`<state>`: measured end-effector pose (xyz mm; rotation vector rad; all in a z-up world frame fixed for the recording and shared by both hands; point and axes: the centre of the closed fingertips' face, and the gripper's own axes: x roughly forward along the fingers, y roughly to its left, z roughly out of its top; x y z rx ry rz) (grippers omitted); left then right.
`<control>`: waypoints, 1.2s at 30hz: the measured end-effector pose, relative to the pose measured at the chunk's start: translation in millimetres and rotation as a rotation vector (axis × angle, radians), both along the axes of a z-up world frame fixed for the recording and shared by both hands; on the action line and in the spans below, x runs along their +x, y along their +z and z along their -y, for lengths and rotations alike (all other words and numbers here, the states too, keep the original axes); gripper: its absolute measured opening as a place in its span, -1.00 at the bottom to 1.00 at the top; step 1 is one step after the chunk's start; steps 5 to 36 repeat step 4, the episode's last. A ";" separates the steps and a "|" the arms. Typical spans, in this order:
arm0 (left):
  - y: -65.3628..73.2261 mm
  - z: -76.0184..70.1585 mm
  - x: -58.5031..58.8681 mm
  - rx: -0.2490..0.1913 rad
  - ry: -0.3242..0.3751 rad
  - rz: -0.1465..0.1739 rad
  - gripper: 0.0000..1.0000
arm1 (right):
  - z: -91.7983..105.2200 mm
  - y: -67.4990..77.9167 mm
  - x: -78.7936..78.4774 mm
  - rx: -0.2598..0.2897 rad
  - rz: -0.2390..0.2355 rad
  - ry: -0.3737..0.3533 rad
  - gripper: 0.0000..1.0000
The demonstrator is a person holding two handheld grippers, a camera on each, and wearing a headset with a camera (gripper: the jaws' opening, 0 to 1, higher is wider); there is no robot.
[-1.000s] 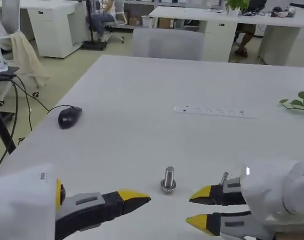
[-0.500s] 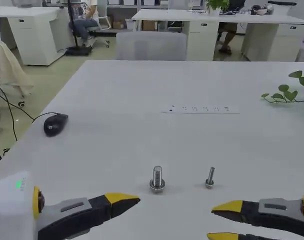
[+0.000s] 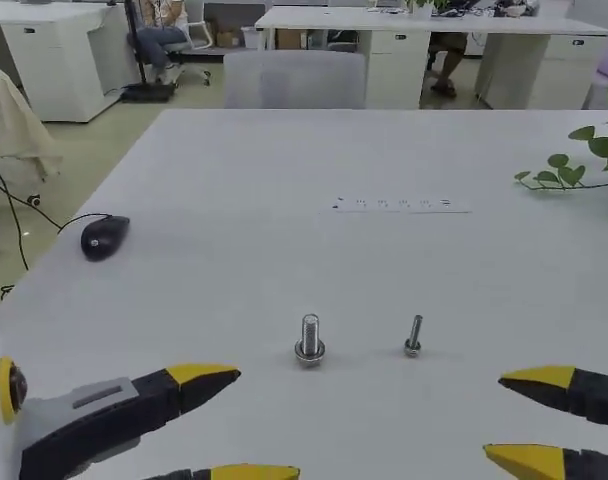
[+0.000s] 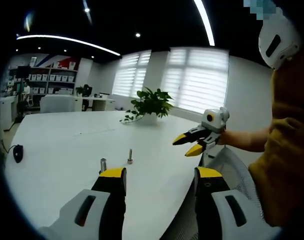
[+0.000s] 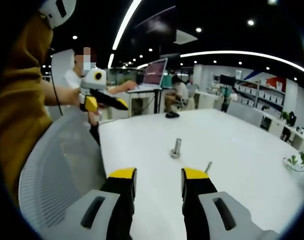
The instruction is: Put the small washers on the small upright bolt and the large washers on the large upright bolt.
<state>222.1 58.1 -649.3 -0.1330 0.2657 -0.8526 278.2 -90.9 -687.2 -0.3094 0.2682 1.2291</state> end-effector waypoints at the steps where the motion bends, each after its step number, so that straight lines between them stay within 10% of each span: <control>1: 0.7 0.1 -0.3 -0.004 0.000 0.001 0.08 | 1.6 0.4 -0.7 0.006 -0.005 -0.006 -0.27; 36: -0.5 0.0 -0.8 0.002 0.000 -0.002 0.08 | 4.8 -0.5 -4.3 0.011 -0.012 -0.019 -0.27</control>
